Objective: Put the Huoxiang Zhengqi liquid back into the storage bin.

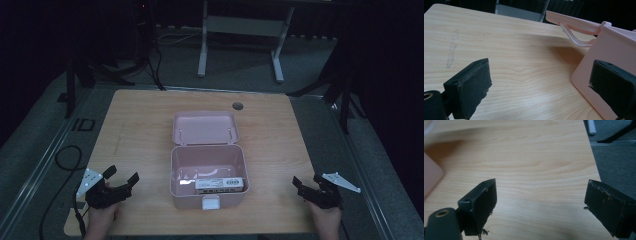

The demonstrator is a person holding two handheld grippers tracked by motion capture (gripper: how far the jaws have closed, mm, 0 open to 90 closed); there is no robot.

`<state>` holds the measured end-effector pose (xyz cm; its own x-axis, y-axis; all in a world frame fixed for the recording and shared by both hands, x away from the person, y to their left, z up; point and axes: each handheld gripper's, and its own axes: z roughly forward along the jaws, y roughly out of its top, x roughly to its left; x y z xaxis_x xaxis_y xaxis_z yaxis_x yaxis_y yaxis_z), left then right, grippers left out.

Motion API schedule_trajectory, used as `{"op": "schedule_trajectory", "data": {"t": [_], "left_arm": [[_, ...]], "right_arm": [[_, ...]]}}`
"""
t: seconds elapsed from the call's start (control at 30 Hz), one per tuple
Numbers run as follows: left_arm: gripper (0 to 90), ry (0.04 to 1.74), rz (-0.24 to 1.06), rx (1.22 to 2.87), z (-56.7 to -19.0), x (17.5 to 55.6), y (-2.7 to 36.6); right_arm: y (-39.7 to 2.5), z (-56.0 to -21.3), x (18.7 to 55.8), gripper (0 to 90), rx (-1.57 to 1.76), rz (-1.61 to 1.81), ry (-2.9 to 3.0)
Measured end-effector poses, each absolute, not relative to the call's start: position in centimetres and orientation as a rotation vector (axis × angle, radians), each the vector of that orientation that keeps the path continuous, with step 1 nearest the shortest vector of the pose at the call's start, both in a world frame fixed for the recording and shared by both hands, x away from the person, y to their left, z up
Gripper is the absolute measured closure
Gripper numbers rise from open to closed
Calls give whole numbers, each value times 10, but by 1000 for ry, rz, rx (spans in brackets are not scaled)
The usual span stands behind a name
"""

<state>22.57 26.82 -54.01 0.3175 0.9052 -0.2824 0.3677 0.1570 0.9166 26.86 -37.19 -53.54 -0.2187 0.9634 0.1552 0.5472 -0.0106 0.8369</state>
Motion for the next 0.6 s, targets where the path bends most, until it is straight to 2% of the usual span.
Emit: {"op": "schedule_trajectory", "data": {"t": [0.6], "left_arm": [[39,1270,572,1434,-541,228,267]], "right_arm": [[-358,-546,262,106,1581,1012,1872]]}}
